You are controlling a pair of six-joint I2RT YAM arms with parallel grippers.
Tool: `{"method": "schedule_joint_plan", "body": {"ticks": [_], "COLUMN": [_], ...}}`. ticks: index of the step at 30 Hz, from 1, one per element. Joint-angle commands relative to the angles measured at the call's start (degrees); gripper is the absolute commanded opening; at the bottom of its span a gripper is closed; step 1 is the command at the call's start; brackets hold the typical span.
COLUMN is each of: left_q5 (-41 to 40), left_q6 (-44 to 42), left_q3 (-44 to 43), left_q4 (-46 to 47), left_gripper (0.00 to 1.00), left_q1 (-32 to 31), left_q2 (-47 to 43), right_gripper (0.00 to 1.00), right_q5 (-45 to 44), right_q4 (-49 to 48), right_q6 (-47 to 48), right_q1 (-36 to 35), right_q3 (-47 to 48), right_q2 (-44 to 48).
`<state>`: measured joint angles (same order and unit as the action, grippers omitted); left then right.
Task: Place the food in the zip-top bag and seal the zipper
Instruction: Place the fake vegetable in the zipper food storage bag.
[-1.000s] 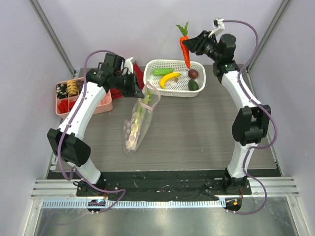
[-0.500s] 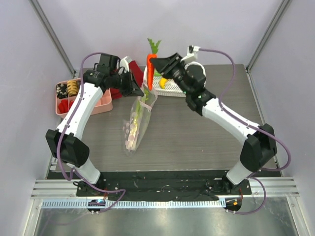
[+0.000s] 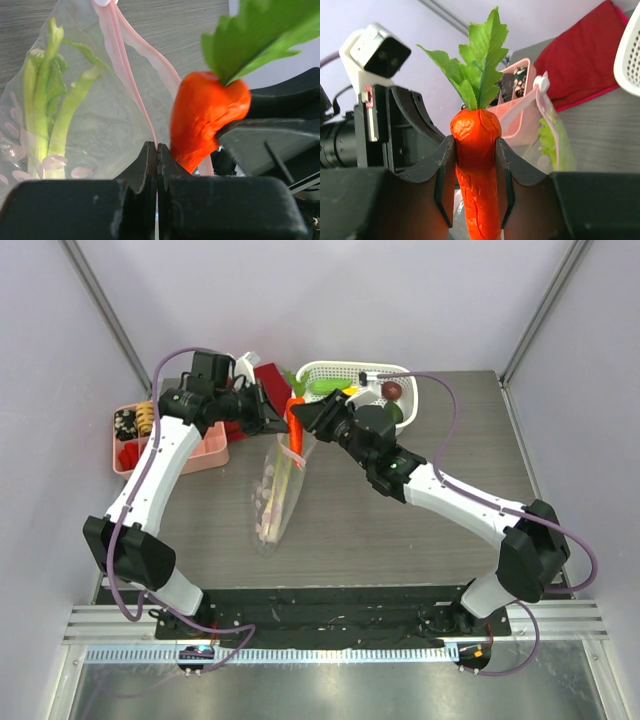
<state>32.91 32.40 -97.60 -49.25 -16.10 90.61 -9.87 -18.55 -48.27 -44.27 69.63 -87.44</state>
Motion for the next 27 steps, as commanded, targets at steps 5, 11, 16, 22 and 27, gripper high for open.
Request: {"method": "schedule_joint_plan", "body": {"ticks": [5, 11, 16, 22, 27], "left_q5": [2.0, 2.2, 2.3, 3.0, 3.2], "left_q6": [0.6, 0.1, -0.5, -1.2, -1.4], "left_q3": [1.0, 2.4, 2.9, 3.1, 3.8], "left_q4": [5.1, 5.9, 6.0, 6.5, 6.5], "left_gripper": [0.00, 0.00, 0.00, 0.00, 0.00], "left_q1": [0.9, 1.0, 1.1, 1.1, 1.1], "left_q2": [-5.1, -6.2, -6.3, -6.4, -6.4], "right_gripper": [0.69, 0.86, 0.89, 0.88, 0.81], "right_q5": [7.8, 8.4, 19.0, 28.5, 26.5], "right_q4": [-1.2, 0.4, 1.2, 7.1, 14.2], "right_q6": [3.9, 14.9, 15.9, 24.4, 37.2], "right_q1": [-1.3, 0.7, 10.2, 20.6, 26.4], "right_q3": [-0.3, 1.7, 3.7, 10.3, 15.9], "right_q2": [5.5, 8.0, 6.1, -0.9, -12.4]}}
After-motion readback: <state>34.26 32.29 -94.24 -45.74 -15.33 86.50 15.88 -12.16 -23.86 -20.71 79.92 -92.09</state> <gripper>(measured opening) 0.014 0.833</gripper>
